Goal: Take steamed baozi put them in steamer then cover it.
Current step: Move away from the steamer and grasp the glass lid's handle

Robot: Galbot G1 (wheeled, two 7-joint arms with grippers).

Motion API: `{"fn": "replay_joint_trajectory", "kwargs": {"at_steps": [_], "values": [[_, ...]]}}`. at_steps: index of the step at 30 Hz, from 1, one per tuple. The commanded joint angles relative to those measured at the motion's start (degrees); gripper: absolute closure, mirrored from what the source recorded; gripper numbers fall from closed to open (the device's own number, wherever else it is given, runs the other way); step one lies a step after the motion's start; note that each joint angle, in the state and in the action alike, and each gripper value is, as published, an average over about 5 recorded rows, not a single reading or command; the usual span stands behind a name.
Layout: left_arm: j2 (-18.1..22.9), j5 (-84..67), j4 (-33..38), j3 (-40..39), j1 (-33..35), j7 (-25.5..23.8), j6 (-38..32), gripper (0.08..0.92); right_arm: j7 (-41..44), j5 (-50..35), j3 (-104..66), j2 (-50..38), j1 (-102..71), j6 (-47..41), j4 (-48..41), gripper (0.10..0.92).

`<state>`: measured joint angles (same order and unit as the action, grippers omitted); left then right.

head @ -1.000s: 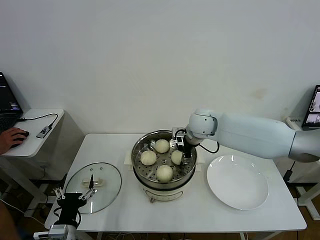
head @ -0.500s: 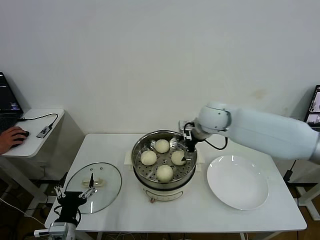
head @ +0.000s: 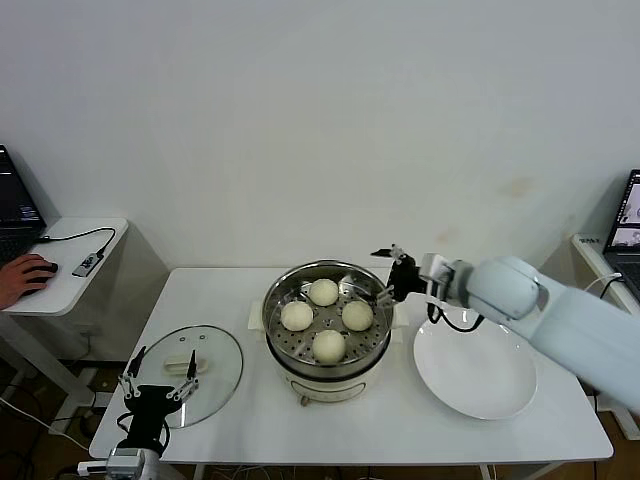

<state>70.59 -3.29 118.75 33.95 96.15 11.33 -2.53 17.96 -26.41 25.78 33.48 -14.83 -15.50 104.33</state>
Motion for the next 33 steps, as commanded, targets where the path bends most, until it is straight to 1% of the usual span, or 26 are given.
{"fn": "replay_joint_trajectory", "kwargs": {"at_steps": [1, 4, 7, 12, 16, 18, 22, 25, 27, 33], "values": [[0.31, 1.23, -1.07, -1.12, 0.06, -0.41, -2.17, 0.177, -8.82, 13.7, -55.57, 17.17, -56.48, 23.64, 4.84, 0.203], [0.63, 2.06, -2.06, -1.59, -0.04, -0.07, -3.56, 0.177, -6.03, 16.24, -63.96, 27.07, -61.66, 25.37, 5.78, 0.203], [1.12, 5.2, -3.16, -2.12, -0.32, 1.07, -4.57, 0.177, -3.37, 17.27, -70.41, 35.21, -65.47, 25.05, 6.69, 0.203], [1.59, 17.45, -5.37, -2.03, -0.93, 4.42, -5.19, 0.177, -0.89, 20.97, -79.08, 43.28, -71.09, 22.4, 7.82, 0.203], [1.23, 33.44, -7.78, 0.9, -0.5, 5.93, -6.1, 0.177, -3.89, 20.99, -83.83, 46.1, -75.06, 20.34, 8.62, 0.203], [0.34, 42.04, -9.17, 3.18, 0.54, 6.22, -7.28, 0.177, -5.87, 20.95, -85.7, 47.09, -76.53, 20.01, 8.35, 0.203], [-2.27, 57.27, -10.82, 6.75, 5.22, 7.06, -9.22, 0.177, -9.18, 20.38, -87.97, 48.37, -77.57, 20.27, 6.61, 0.203], [-3.18, 65.8, -11.68, 7.58, 7.57, 7.81, -9.49, 0.177, -11.02, 20.07, -89.23, 49.1, -77.72, 20.88, 5.21, 0.203], [-3.44, 69.5, -12.76, 7.74, 6.52, 8.05, -9.33, 0.177, -11.51, 20.03, -89.55, 49.41, -77.84, 21.3, 4.39, 0.203], [-5.22, 74.62, -18.54, 6.67, -0.81, 6.3, -8.97, 0.177, -11.91, 20.79, -89.5, 50.72, -78.18, 22.33, 3.19, 0.203]]}}
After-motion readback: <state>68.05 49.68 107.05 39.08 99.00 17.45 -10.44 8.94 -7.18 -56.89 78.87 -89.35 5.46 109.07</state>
